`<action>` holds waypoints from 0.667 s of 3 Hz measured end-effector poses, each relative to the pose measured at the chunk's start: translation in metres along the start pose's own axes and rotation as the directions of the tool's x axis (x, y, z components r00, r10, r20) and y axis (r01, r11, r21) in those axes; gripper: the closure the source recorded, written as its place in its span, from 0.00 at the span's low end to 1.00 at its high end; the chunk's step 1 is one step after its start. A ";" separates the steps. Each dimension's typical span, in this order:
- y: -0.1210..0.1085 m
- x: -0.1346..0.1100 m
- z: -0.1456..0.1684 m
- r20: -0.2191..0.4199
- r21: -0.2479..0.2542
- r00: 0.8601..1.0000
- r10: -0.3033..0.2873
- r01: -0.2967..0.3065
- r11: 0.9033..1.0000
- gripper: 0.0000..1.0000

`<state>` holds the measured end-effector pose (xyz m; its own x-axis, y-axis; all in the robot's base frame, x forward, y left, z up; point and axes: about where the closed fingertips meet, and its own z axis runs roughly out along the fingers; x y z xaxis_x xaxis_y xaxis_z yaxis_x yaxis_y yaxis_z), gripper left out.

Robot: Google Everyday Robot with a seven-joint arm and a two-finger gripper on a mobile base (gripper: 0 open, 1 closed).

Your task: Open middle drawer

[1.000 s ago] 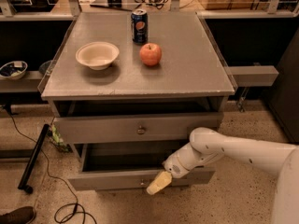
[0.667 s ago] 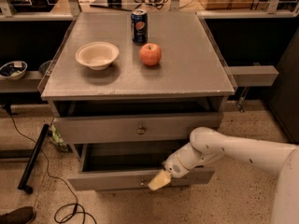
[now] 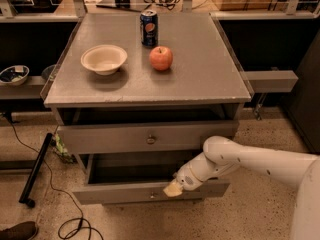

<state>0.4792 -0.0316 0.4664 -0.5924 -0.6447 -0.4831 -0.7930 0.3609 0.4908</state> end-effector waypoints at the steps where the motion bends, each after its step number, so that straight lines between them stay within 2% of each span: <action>1: 0.000 0.000 0.000 0.000 0.000 1.000 0.000 0.000 1.000 1.00; 2: -0.004 -0.005 -0.004 0.000 0.000 1.000 0.000 0.000 1.000 1.00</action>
Offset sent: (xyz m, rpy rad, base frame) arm 0.0000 0.0000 0.0000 0.0000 0.0000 0.0001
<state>0.4854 -0.0329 0.4700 -0.5924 -0.6447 -0.4831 -0.7930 0.3608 0.4909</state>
